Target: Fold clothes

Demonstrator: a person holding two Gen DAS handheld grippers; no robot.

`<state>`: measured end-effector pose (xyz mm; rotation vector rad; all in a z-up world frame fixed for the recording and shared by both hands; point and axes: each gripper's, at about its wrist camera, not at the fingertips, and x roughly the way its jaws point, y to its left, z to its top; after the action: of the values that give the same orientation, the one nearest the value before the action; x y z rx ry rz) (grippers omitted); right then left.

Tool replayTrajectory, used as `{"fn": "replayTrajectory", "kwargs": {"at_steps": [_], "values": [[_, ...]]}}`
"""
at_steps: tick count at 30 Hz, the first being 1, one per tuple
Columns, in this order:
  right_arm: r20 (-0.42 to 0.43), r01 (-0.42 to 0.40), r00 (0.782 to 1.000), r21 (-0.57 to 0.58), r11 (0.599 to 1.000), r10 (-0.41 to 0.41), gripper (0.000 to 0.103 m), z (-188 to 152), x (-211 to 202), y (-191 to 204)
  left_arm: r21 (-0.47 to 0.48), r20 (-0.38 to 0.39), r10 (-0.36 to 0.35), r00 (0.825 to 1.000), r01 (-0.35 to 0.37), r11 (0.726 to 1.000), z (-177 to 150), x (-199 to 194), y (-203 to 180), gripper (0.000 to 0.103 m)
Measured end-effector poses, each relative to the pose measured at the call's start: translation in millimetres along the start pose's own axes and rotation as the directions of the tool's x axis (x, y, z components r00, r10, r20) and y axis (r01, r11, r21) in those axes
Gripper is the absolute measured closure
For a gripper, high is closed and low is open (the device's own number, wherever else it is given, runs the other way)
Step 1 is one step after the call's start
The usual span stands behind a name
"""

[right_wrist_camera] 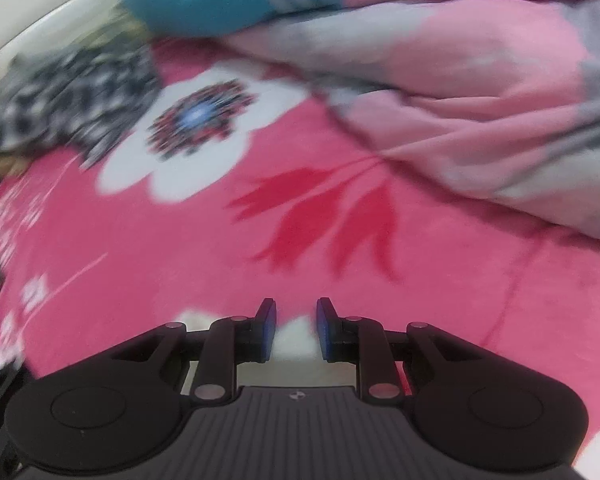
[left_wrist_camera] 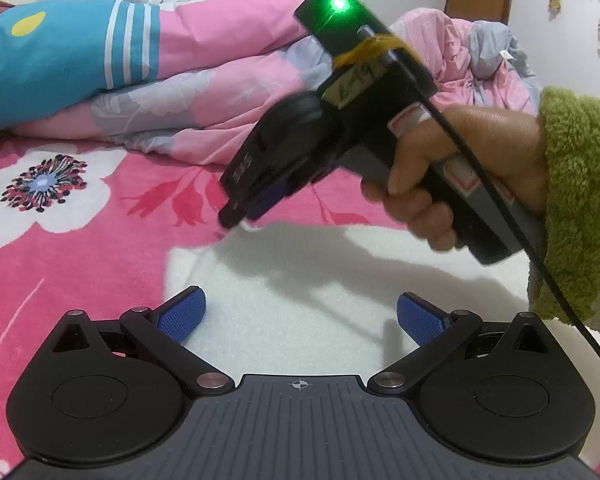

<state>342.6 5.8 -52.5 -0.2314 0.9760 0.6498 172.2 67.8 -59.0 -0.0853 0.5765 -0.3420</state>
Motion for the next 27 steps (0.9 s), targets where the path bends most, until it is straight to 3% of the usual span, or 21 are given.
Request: {"fn": "replayTrajectory", "kwargs": {"at_steps": [4, 7, 12, 19, 27], "values": [[0.063, -0.035, 0.997, 0.018, 0.999, 0.034, 0.080, 1.4, -31.1, -6.0, 0.002, -0.001, 0.001, 1.000, -0.001, 1.000, 0.1, 0.0, -0.3, 0.000], [0.046, -0.098, 0.994, -0.005, 0.995, 0.098, 0.079, 1.1, -44.1, -3.6, 0.005, -0.001, 0.004, 1.000, -0.004, 1.000, -0.1, -0.1, -1.0, 0.000], [-0.068, -0.158, 0.986, -0.054, 0.986, 0.154, 0.079, -7.3, -13.1, 12.8, 0.008, -0.002, 0.005, 1.000, -0.005, 1.000, -0.5, -0.3, -1.6, 0.000], [-0.046, -0.138, 0.989, -0.003, 0.990, 0.137, 0.080, -6.1, 12.5, 15.5, 0.008, -0.002, 0.004, 1.000, -0.004, 1.000, -0.6, -0.6, 0.0, 0.000], [0.186, -0.105, 0.980, 0.219, 0.970, 0.064, 0.078, -33.1, -91.8, -37.6, 0.009, -0.006, 0.008, 1.000, -0.008, 1.000, 0.1, 0.6, -0.3, 0.000]]}}
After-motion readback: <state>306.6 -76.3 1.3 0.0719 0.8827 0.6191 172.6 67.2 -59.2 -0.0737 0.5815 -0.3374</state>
